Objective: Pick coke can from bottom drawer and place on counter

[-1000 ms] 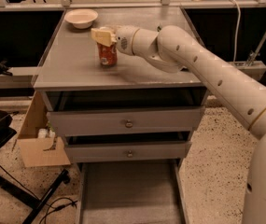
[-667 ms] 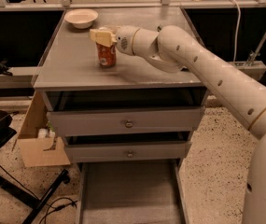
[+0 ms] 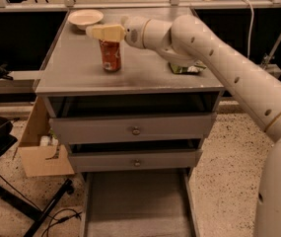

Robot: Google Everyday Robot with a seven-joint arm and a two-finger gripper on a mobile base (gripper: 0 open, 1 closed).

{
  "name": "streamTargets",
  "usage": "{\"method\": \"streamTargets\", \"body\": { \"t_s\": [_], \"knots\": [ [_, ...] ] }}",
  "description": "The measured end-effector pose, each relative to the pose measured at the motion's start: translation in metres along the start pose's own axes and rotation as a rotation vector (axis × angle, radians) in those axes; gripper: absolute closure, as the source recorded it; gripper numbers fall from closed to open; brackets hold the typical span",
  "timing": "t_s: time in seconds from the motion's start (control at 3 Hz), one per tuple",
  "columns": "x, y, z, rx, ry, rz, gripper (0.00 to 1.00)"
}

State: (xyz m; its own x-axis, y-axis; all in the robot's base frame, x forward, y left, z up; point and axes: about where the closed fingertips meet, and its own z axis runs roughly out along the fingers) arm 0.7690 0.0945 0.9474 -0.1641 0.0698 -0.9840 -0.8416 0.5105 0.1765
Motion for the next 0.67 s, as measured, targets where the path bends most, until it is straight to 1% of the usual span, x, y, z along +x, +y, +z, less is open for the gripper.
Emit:
{"method": "streamTargets", "body": {
  "t_s": [0.33, 0.67],
  "knots": [
    [-0.085, 0.004, -0.036, -0.048, -0.006, -0.126, 0.0],
    [-0.125, 0.006, -0.077, -0.103, -0.007, -0.186, 0.0]
  ]
}}
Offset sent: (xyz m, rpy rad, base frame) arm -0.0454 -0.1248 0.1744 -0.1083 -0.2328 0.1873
